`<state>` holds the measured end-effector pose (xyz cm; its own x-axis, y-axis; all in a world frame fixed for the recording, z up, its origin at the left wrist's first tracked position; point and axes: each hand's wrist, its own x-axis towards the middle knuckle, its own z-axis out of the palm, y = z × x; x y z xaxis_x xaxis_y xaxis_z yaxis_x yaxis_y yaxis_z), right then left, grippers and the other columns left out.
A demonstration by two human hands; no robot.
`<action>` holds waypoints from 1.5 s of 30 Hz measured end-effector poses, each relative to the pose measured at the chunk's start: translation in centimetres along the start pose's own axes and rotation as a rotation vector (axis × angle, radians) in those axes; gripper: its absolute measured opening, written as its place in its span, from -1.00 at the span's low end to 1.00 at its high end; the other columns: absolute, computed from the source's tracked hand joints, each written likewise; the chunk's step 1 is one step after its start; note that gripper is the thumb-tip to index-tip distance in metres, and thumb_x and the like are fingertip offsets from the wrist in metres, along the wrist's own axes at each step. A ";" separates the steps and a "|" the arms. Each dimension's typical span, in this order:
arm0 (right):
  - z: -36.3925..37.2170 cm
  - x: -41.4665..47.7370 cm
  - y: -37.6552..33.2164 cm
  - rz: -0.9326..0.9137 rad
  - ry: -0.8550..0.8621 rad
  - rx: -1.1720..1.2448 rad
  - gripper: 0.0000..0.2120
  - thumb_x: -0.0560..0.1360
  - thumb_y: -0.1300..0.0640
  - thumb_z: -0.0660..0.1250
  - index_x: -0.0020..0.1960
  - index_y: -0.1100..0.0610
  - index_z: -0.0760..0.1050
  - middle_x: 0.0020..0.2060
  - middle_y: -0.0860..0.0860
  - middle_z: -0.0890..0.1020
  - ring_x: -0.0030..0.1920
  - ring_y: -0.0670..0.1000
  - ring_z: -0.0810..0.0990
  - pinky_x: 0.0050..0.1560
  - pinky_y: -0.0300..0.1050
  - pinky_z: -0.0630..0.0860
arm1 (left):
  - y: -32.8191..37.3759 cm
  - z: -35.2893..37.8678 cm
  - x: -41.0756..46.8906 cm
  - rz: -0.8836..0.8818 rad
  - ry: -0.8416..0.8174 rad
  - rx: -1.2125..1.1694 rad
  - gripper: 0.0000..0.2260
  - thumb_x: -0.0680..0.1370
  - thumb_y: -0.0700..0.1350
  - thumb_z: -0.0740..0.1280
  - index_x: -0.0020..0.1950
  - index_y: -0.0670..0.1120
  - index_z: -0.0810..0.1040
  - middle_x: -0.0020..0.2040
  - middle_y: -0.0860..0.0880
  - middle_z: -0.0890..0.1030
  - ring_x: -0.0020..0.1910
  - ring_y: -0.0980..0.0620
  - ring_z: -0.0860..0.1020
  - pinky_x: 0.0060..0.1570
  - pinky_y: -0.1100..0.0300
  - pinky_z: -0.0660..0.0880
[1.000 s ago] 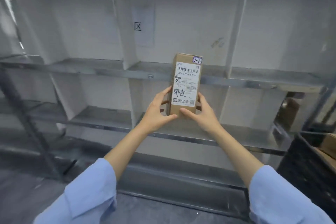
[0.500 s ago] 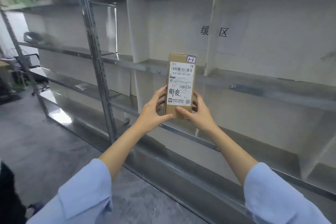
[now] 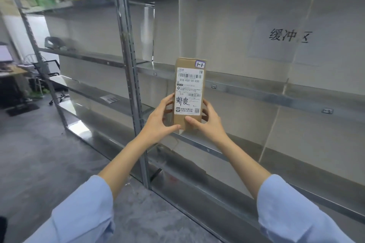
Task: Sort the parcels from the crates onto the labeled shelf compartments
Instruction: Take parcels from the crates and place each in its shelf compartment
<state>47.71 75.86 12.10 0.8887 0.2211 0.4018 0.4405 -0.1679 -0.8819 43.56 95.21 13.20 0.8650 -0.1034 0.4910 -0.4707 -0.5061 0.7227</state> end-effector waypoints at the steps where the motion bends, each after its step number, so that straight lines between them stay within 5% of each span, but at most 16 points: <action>1: 1.0 1.0 0.1 -0.009 -0.007 -0.004 -0.18 0.40 -0.02 0.55 0.53 -0.01 0.22 0.35 -0.10 0.52 0.28 -0.13 0.51 0.30 -0.11 0.50 | -1.0 -0.8 0.5 0.000 0.011 0.009 -0.17 0.42 -0.13 0.53 0.52 0.26 0.13 0.41 0.22 0.39 0.32 0.16 0.45 0.24 0.20 0.41; 7: 6.5 7.4 1.7 -0.062 -0.028 -0.023 -0.19 0.41 -0.03 0.54 0.54 0.03 0.23 0.37 -0.11 0.51 0.31 -0.17 0.49 0.23 -0.37 0.45 | -7.0 -5.0 3.9 -0.009 0.050 0.027 -0.16 0.40 -0.08 0.52 0.53 0.26 0.12 0.40 0.18 0.41 0.29 0.12 0.49 0.30 -0.08 0.45; 20: 16.3 27.1 5.0 -0.179 0.093 0.005 -0.23 0.45 0.11 0.52 0.55 0.07 0.21 0.36 -0.03 0.50 0.32 -0.14 0.46 0.17 -0.55 0.34 | -19.4 -15.4 19.8 0.033 0.061 0.234 -0.26 0.52 0.00 0.42 0.54 0.34 0.04 0.45 0.14 0.38 0.33 0.12 0.41 0.33 -0.03 0.38; 26: 19.1 34.8 6.4 -0.189 0.169 -0.021 -0.23 0.46 0.06 0.51 0.55 0.09 0.21 0.40 -0.02 0.49 0.39 -0.11 0.44 0.35 -0.34 0.36 | -24.9 -19.0 25.4 0.100 0.030 0.475 -0.39 0.58 0.13 0.28 0.56 0.29 0.04 0.51 0.10 0.33 0.43 0.04 0.35 0.37 -0.13 0.32; 30: 20.5 39.9 7.3 -0.179 0.207 -0.062 -0.23 0.46 0.07 0.51 0.56 0.06 0.21 0.38 -0.08 0.49 0.32 -0.19 0.46 0.20 -0.55 0.31 | -28.9 -20.8 29.6 0.159 0.040 0.671 -0.45 0.61 0.21 0.14 0.58 0.16 0.11 0.52 0.07 0.32 0.44 0.03 0.30 0.35 0.01 0.21; 36: 22.5 47.4 8.7 -0.172 0.318 -0.142 -0.24 0.48 0.11 0.49 0.56 0.05 0.19 0.24 -0.28 0.45 0.09 -0.48 0.45 0.13 -0.59 0.30 | -34.5 -23.3 36.2 0.238 0.015 0.722 -0.35 0.52 0.32 -0.05 0.59 0.15 0.10 0.53 0.09 0.30 0.46 0.09 0.27 0.33 0.14 0.16; 39: 23.7 50.7 9.4 -0.137 0.340 -0.204 -0.24 0.48 0.11 0.49 0.57 0.04 0.19 0.20 -0.27 0.47 0.13 -0.34 0.45 0.11 -0.60 0.31 | -36.7 -24.4 38.8 0.268 -0.004 0.704 -0.35 0.51 0.33 -0.05 0.59 0.15 0.10 0.53 0.08 0.30 0.46 0.08 0.26 0.34 0.12 0.16; 45: 25.0 55.1 11.1 -0.073 0.347 -0.289 -0.27 0.49 0.12 0.46 0.56 0.04 0.18 0.24 -0.22 0.47 0.20 -0.18 0.45 0.24 -0.28 0.35 | -39.8 -25.3 41.8 0.353 -0.073 0.651 -0.36 0.53 0.31 -0.03 0.59 0.14 0.09 0.53 0.12 0.28 0.46 0.10 0.27 0.35 0.12 0.17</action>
<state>98.43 110.23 18.26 0.8226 -0.0847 0.5623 0.4770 -0.4355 -0.7635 94.07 132.72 17.29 0.7014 -0.3993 0.5904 -0.5444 -0.8348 0.0822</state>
